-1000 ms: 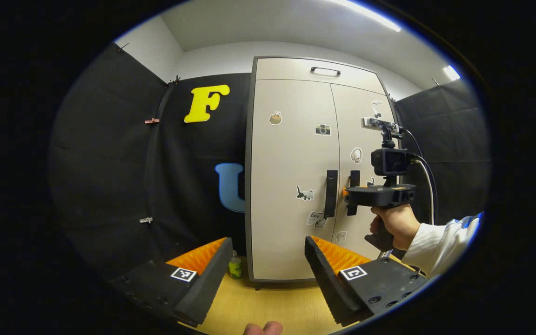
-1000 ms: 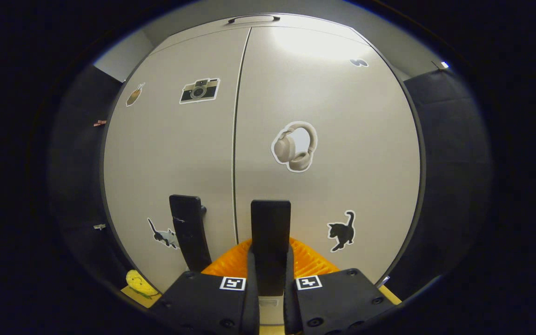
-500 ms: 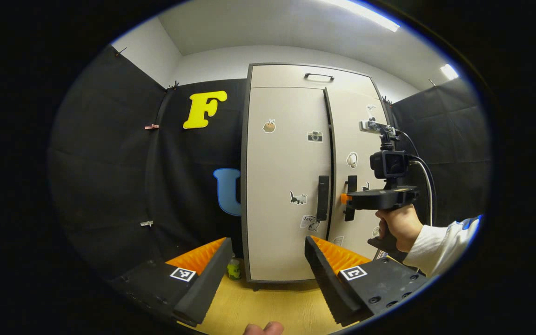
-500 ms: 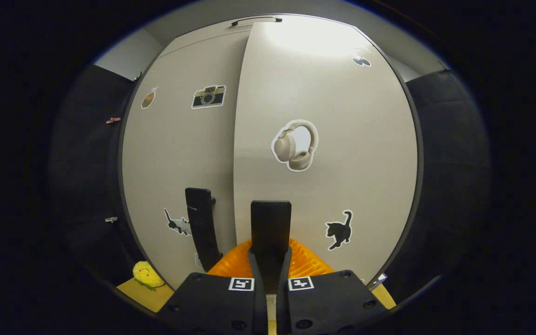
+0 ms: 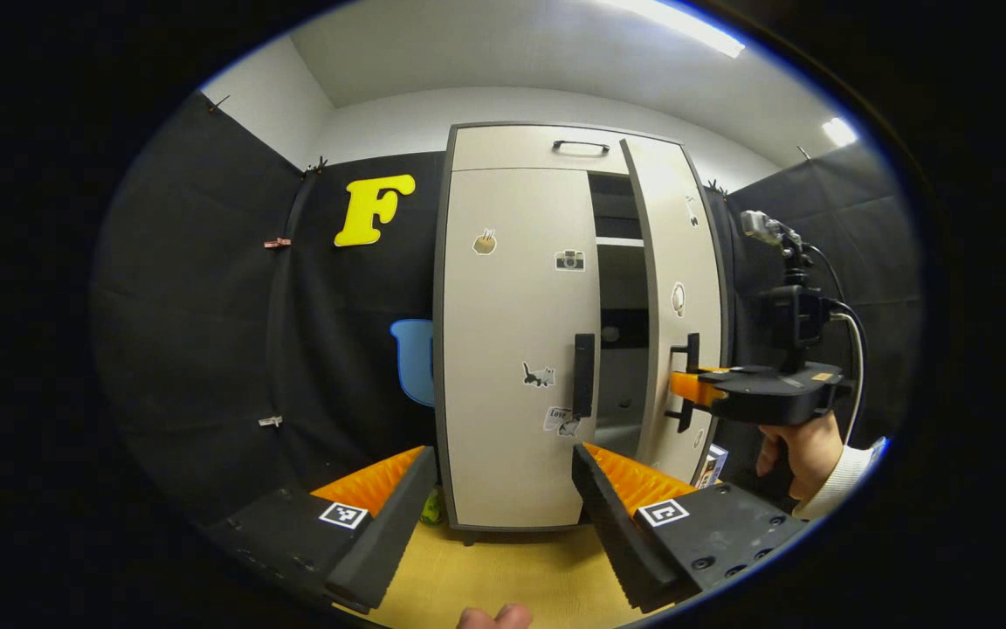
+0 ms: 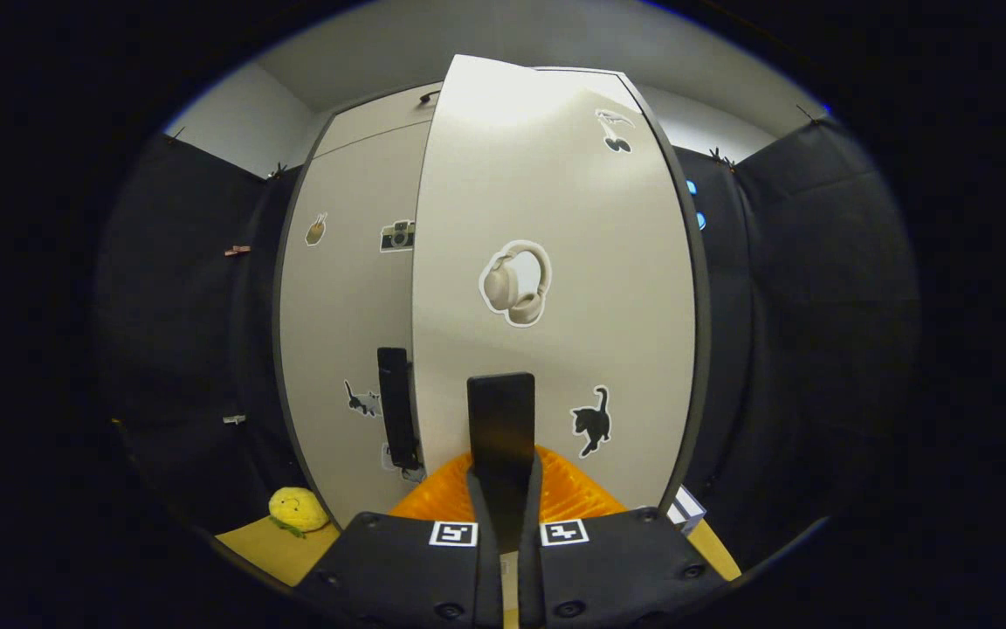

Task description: Open the right door of the double-door shoe cabinet with the right hand, and open the left door with the left hand.

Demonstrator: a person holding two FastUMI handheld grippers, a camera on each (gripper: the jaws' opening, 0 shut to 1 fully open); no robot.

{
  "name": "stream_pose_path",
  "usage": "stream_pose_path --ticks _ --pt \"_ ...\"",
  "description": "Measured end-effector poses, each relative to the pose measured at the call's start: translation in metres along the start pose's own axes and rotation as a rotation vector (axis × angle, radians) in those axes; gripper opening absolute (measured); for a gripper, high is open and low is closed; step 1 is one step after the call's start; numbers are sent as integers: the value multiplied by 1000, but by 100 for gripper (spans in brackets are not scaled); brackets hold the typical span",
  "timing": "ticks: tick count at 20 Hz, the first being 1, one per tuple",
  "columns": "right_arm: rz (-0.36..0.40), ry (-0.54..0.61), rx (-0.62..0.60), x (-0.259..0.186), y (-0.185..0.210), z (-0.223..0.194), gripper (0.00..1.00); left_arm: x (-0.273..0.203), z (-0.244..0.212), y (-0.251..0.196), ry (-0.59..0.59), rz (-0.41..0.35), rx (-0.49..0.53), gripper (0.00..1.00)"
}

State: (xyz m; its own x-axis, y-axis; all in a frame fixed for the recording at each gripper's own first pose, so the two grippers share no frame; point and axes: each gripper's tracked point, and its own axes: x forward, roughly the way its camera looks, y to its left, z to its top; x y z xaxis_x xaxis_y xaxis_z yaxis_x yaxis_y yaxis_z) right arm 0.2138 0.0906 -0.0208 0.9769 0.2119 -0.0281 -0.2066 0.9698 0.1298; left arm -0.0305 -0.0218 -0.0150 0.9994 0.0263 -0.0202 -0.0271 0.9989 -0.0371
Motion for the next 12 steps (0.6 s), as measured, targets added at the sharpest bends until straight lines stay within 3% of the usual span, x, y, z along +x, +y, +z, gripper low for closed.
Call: stream_pose_path --ticks 6,12 --pt "31 27 44 -14 -11 1 11 16 -2 -26 18 -17 -32 96" --pt "-56 81 2 -35 -48 -2 10 34 -3 -68 30 -54 -45 97"
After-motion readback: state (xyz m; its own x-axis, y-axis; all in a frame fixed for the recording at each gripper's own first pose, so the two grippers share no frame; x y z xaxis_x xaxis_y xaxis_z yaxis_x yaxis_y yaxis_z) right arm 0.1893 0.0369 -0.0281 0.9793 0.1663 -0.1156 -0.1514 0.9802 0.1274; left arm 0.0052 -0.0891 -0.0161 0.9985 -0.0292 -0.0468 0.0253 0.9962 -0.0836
